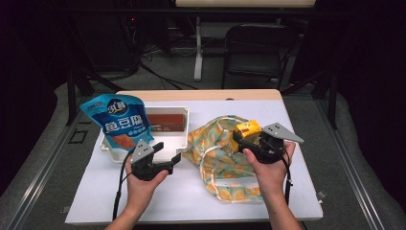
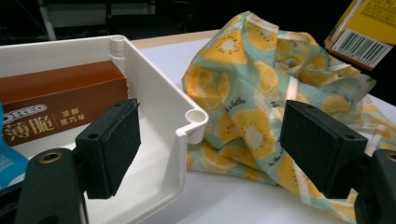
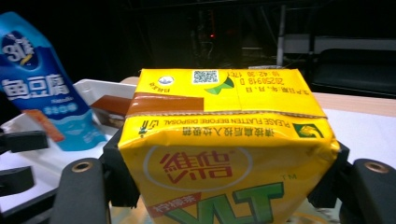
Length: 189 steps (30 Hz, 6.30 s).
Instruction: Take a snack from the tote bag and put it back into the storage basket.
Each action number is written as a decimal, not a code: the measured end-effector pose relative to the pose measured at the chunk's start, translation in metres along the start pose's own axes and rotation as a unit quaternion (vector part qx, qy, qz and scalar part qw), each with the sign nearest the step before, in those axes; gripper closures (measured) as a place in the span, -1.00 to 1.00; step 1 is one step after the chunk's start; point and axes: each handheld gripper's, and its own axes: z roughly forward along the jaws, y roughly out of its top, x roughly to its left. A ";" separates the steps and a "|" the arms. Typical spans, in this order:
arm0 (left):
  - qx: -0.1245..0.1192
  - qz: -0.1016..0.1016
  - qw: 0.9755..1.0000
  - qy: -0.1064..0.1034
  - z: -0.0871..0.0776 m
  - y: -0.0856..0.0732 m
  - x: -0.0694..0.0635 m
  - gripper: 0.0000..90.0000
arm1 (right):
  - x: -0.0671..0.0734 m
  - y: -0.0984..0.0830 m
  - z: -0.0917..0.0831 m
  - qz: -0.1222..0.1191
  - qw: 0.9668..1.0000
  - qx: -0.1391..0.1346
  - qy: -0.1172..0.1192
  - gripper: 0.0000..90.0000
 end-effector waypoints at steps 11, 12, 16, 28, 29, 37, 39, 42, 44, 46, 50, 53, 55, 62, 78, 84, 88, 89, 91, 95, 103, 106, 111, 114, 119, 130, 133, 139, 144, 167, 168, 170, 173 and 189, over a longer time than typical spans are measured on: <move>-0.016 0.031 0.998 -0.052 0.004 0.003 -0.021 -0.53 | 0.025 -0.004 0.004 -0.005 0.999 0.011 0.032 -0.35; -0.020 0.033 0.998 -0.057 0.004 0.003 -0.025 -0.53 | 0.027 -0.004 0.004 -0.006 0.999 0.014 0.034 -0.35; -0.023 0.050 0.995 -0.087 0.007 0.004 -0.036 -0.53 | 0.037 -0.007 0.007 -0.012 0.999 0.019 0.047 -0.35; -0.011 0.088 0.989 -0.117 0.018 0.001 -0.060 -0.50 | 0.068 -0.014 0.012 -0.027 0.996 0.030 0.079 -0.35; -0.011 0.088 0.989 -0.120 0.018 0.002 -0.061 -0.46 | 0.069 -0.015 0.012 -0.029 0.996 0.031 0.080 -0.35; -0.009 0.094 0.989 -0.111 0.023 -0.001 -0.066 -0.46 | 0.088 -0.020 0.013 -0.028 0.994 0.037 0.095 -0.35; -0.009 0.091 0.990 -0.105 0.024 -0.002 -0.069 -0.47 | 0.091 -0.022 0.013 -0.026 0.994 0.038 0.099 -0.35; -0.009 0.088 0.989 -0.116 0.025 -0.002 -0.069 -0.47 | 0.096 -0.023 0.013 -0.024 0.994 0.039 0.104 -0.35; -0.010 0.084 0.989 -0.118 0.027 -0.003 -0.070 -0.46 | 0.099 -0.024 0.013 -0.026 0.993 0.041 0.105 -0.35; -0.008 0.085 0.990 -0.114 0.027 -0.004 -0.070 -0.46 | 0.101 -0.024 0.012 -0.027 0.993 0.042 0.109 -0.35; -0.010 0.083 0.990 -0.115 0.028 -0.005 -0.069 -0.36 | 0.106 -0.026 0.012 -0.026 0.992 0.044 0.113 -0.35; -0.013 0.079 0.990 -0.114 0.027 -0.004 -0.068 -0.23 | 0.109 -0.028 0.013 -0.023 0.992 0.042 0.115 -0.35; -0.020 0.081 0.990 -0.112 0.026 -0.004 -0.068 -0.19 | 0.111 -0.029 0.013 -0.024 0.992 0.045 0.115 -0.35; -0.020 0.089 0.988 -0.121 0.024 -0.004 -0.067 0.04 | 0.114 -0.033 0.016 -0.030 0.992 0.055 0.110 -0.36; -0.015 0.063 0.988 -0.141 0.017 -0.002 -0.052 0.16 | 0.109 -0.030 0.016 -0.028 0.988 0.044 0.146 -0.63; -0.032 0.044 0.993 -0.106 0.008 0.001 -0.035 0.17 | 0.101 -0.022 0.005 -0.025 0.986 0.017 0.162 -0.70; -0.038 0.027 0.994 -0.100 0.000 0.001 -0.019 0.17 | 0.086 -0.019 -0.001 -0.017 0.989 0.007 0.148 -0.70; -0.039 0.022 0.994 -0.097 -0.003 0.001 -0.014 0.17 | 0.080 -0.019 -0.002 -0.014 0.990 0.009 0.143 -0.70; -0.047 0.016 0.995 -0.085 -0.007 0.001 -0.007 0.17 | 0.064 -0.020 -0.006 -0.009 0.993 0.011 0.119 -0.69; -0.052 0.010 0.996 -0.074 -0.013 0.000 0.008 0.17 | 0.038 -0.028 -0.009 -0.018 0.997 0.017 0.076 -0.68; -0.064 -0.018 0.997 -0.043 -0.019 -0.001 0.031 0.16 | -0.012 -0.047 -0.001 0.012 0.999 0.046 0.022 -0.66; -0.066 -0.031 0.997 -0.036 -0.019 -0.005 0.036 0.16 | -0.023 -0.053 0.000 0.017 0.998 0.055 0.017 -0.66; -0.065 -0.038 0.997 -0.029 -0.018 -0.006 0.044 0.16 | -0.034 -0.058 0.004 0.016 0.998 0.065 0.014 -0.66; -0.063 -0.045 0.997 -0.026 -0.016 -0.007 0.048 0.16 | -0.039 -0.059 0.004 0.021 0.997 0.069 0.010 -0.66; -0.053 -0.044 0.997 -0.022 -0.006 -0.011 0.049 0.15 | -0.047 -0.057 -0.002 0.031 0.997 0.071 0.009 -0.65; -0.031 -0.054 0.998 0.002 0.024 -0.020 0.059 0.16 | -0.060 -0.071 -0.013 0.035 0.996 0.083 -0.013 -0.62; -0.019 -0.050 0.999 0.011 0.032 -0.021 0.066 0.16 | -0.058 -0.073 -0.010 0.033 0.996 0.084 -0.012 -0.62; -0.006 -0.056 0.998 0.031 0.046 -0.026 0.076 0.16 | -0.061 -0.075 -0.009 0.035 0.995 0.090 -0.016 -0.61; 0.013 -0.056 0.998 0.041 0.053 -0.030 0.081 0.16 | -0.063 -0.077 -0.007 0.040 0.995 0.091 -0.016 -0.60; 0.076 -0.006 0.995 0.059 0.081 -0.024 0.069 0.12 | -0.067 -0.080 -0.005 0.044 0.995 0.091 -0.023 -0.58; 0.079 -0.010 0.995 0.060 0.080 -0.025 0.068 0.12 | -0.067 -0.080 -0.005 0.045 0.995 0.091 -0.023 -0.58; 0.093 0.000 0.994 0.060 0.077 -0.025 0.068 0.10 | -0.066 -0.081 -0.005 0.043 0.994 0.093 -0.023 -0.58; 0.096 -0.008 0.994 0.052 0.073 -0.028 0.069 0.03 | -0.066 -0.081 -0.005 0.042 0.994 0.096 -0.025 -0.57; 0.028 -0.037 0.998 0.039 -0.010 -0.032 0.064 0.43 | -0.065 -0.081 -0.008 0.040 0.995 0.091 -0.022 -0.58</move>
